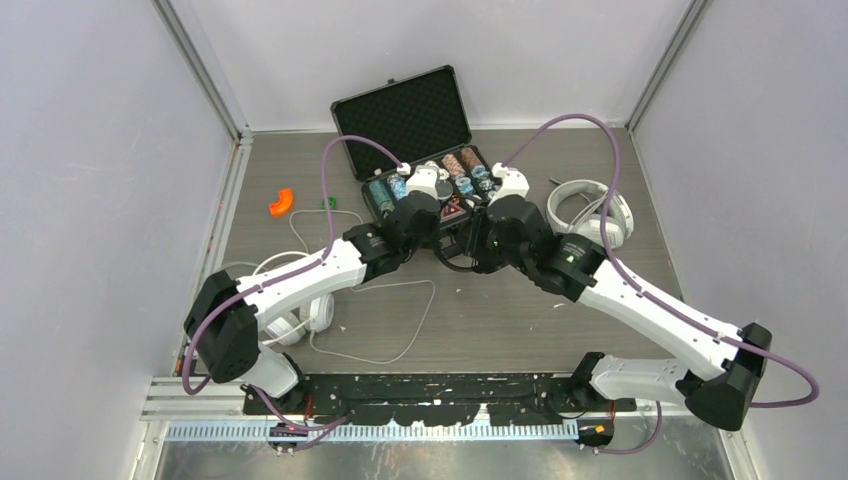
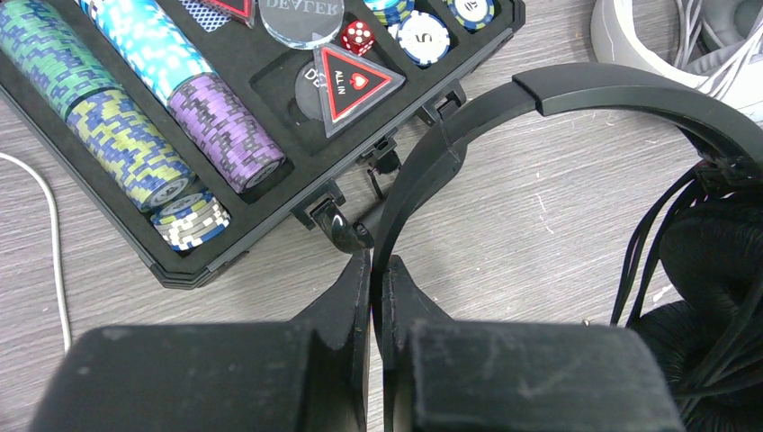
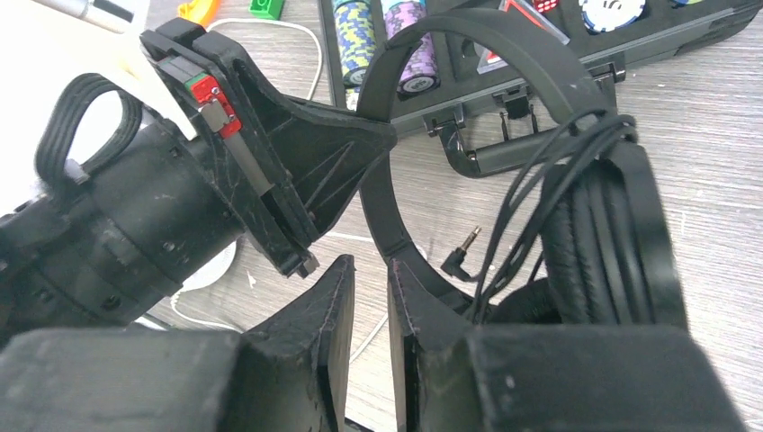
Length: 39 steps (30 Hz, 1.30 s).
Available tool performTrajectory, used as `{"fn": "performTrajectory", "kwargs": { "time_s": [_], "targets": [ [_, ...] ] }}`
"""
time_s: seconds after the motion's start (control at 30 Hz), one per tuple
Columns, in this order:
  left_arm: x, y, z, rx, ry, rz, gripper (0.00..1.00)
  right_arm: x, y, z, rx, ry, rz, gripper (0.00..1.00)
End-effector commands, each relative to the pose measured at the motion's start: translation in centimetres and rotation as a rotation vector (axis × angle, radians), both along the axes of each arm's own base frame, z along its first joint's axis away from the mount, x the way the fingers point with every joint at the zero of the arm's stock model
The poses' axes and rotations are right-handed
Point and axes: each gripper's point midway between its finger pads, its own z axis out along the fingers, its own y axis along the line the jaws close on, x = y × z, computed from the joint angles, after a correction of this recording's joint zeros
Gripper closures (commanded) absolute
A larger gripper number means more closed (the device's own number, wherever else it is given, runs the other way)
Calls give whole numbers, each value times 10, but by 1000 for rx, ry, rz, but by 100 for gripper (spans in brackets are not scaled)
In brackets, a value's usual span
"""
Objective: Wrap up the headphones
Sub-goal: Place the headphones at the center of the board.
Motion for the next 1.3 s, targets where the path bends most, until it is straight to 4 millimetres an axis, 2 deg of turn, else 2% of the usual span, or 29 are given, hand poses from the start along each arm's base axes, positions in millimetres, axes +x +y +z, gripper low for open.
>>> {"fn": "performTrajectory", "kwargs": {
  "time_s": [0.0,0.2,0.37,0.53,0.67,0.8,1.0,1.13,1.27],
  "targets": [
    [9,-10,44,-114,-75,18,100,14,11,4,-15,-59,1,75],
    [7,-8,47,-129,-72,24,100,20,2,-30,-110,-34,-34,77],
    [5,-8,50,-142,-67,25,100,21,-22,-52,-215,-22,-102,79],
    [4,-7,45,-130,-53,26,100,19,-37,-61,-267,-18,-139,81],
    [4,-9,37,-119,-35,21,100,16,-35,-64,-256,-9,-120,81],
    [5,-14,23,-103,-2,14,100,8,-23,-54,-182,-1,-64,80],
    [5,-25,2,-92,47,-1,100,-5,-21,-26,-68,-25,-33,79],
    [6,-32,-7,-86,68,-8,100,-17,-29,-3,19,-57,-29,79],
    [4,-45,-14,-74,79,-25,100,-29,-49,22,97,-105,-65,79]
  ]
}}
